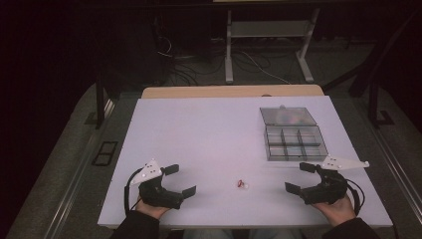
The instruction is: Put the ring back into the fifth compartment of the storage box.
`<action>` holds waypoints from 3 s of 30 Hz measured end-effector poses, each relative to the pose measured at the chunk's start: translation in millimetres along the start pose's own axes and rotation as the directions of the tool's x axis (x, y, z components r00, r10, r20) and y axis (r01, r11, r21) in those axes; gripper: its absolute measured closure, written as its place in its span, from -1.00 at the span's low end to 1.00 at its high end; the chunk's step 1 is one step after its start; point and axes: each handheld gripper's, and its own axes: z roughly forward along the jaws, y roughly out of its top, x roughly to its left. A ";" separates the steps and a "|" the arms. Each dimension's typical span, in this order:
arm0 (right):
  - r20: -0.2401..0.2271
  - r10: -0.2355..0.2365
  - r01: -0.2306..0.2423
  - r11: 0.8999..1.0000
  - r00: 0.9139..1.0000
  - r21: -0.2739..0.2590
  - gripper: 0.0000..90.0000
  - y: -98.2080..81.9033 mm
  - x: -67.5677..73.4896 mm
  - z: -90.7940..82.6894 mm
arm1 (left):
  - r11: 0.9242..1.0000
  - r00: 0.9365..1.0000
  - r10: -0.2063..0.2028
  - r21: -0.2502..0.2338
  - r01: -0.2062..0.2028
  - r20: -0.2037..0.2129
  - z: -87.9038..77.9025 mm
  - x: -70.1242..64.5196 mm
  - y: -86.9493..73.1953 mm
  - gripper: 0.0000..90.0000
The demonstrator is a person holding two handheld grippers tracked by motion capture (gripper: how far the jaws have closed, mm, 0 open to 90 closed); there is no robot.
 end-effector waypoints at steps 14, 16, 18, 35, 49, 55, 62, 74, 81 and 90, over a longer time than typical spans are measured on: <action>-0.004 -0.008 0.008 1.000 1.000 0.020 -1.00 -0.1 0.1 1.3 | 1.000 1.000 0.006 0.014 -0.006 0.009 2.5 -0.9 -0.8 -1.00; -0.005 -0.010 0.010 1.000 1.000 0.022 -1.00 -0.1 0.1 1.7 | 1.000 1.000 0.004 0.014 -0.004 0.009 2.6 -0.9 -0.9 -1.00; -0.005 -0.011 0.011 1.000 1.000 0.028 -1.00 0.2 0.1 2.0 | 1.000 1.000 0.004 0.015 -0.004 0.008 2.8 -0.6 -1.1 -1.00; -0.014 -0.059 0.060 0.994 0.998 0.092 -1.00 14.0 3.4 5.4 | 1.000 1.000 -0.008 0.024 0.008 0.002 3.7 -1.2 -4.1 -1.00; -0.075 -0.106 0.117 0.979 0.992 0.167 -1.00 38.3 8.2 16.0 | 1.000 1.000 -0.010 0.013 0.010 -0.003 2.4 -0.8 -4.0 -1.00; -0.089 -0.122 0.137 0.973 0.989 0.187 -1.00 45.3 12.6 24.5 | 1.000 1.000 -0.008 0.016 0.009 -0.004 2.9 -1.0 -4.1 -1.00; -0.104 -0.148 0.167 0.962 0.984 0.214 -1.00 49.6 16.2 35.7 | 1.000 1.000 -0.009 0.017 0.009 -0.004 2.7 -0.5 -4.0 -1.00; -0.131 -0.163 0.190 0.952 0.978 0.238 -1.00 55.3 20.9 51.7 | 1.000 1.000 -0.007 0.027 0.007 -0.008 3.6 -0.4 -4.1 -1.00; -0.153 -0.174 0.210 0.941 0.973 0.266 -1.00 58.2 26.4 63.9 | 1.000 1.000 -0.006 0.026 0.006 -0.006 3.8 -0.5 -4.1 -1.00; -0.181 -0.194 0.244 0.917 0.964 0.316 -1.00 58.5 33.6 81.3 | 1.000 1.000 -0.003 0.027 0.003 -0.003 4.0 -0.7 -3.9 -1.00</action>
